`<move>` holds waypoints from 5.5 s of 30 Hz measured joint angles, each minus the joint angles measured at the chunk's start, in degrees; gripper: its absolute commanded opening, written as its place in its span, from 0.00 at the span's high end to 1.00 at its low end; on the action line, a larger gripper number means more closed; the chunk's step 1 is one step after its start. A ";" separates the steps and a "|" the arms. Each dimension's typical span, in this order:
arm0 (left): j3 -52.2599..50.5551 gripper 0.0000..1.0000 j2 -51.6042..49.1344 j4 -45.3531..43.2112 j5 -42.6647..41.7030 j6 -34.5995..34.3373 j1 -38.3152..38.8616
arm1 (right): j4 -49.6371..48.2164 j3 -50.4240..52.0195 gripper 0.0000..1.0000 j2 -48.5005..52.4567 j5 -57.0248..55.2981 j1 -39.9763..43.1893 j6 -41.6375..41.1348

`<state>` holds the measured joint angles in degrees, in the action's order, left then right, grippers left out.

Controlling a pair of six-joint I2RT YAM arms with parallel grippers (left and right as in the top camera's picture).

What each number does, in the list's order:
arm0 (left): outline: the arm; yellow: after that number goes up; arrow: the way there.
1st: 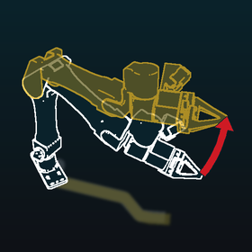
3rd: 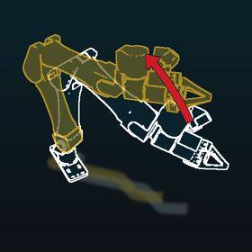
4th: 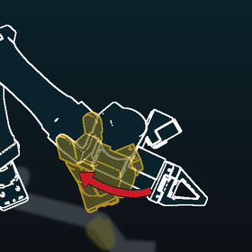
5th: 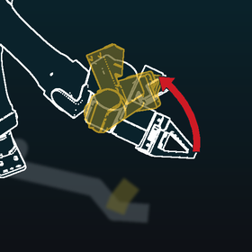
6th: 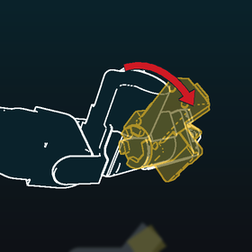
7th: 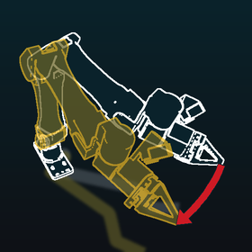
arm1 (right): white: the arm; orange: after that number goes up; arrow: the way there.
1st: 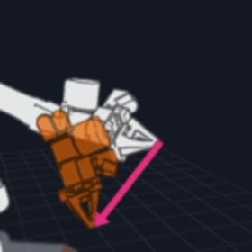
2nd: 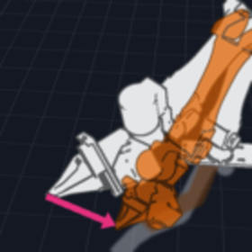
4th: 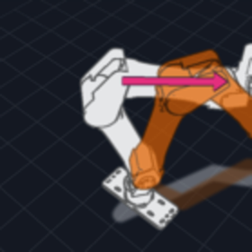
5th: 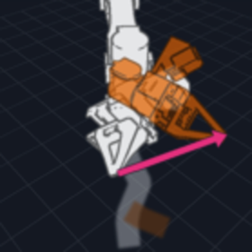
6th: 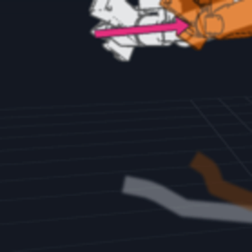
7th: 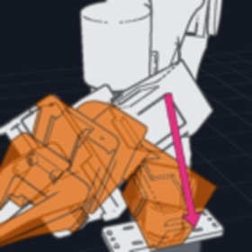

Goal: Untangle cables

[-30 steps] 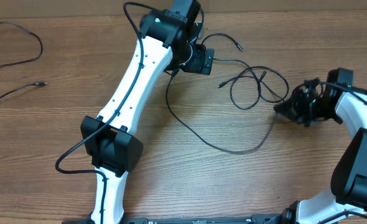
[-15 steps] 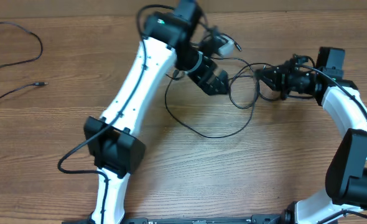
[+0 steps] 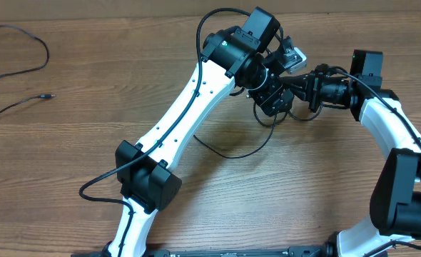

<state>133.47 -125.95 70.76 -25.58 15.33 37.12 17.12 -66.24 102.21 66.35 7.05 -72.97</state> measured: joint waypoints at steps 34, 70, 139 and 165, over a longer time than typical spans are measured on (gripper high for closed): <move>12.94 0.96 -0.35 7.54 1.62 -17.81 -15.76 | 0.87 -0.11 0.00 0.00 -9.44 0.83 10.38; 32.50 0.96 6.27 -11.89 29.20 -11.82 -42.05 | 27.82 -0.20 0.00 0.00 -50.29 -8.33 30.88; 30.62 0.01 -13.27 2.49 2.16 -22.51 -30.40 | 28.41 1.36 0.00 0.00 -50.73 -8.33 30.99; 27.78 0.00 -28.83 5.55 16.90 -57.92 -8.61 | 28.24 2.03 0.00 0.00 -54.82 -8.33 31.04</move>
<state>161.25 -154.78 76.31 -8.69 -42.59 28.51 45.36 -64.20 102.21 11.53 -1.28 -41.93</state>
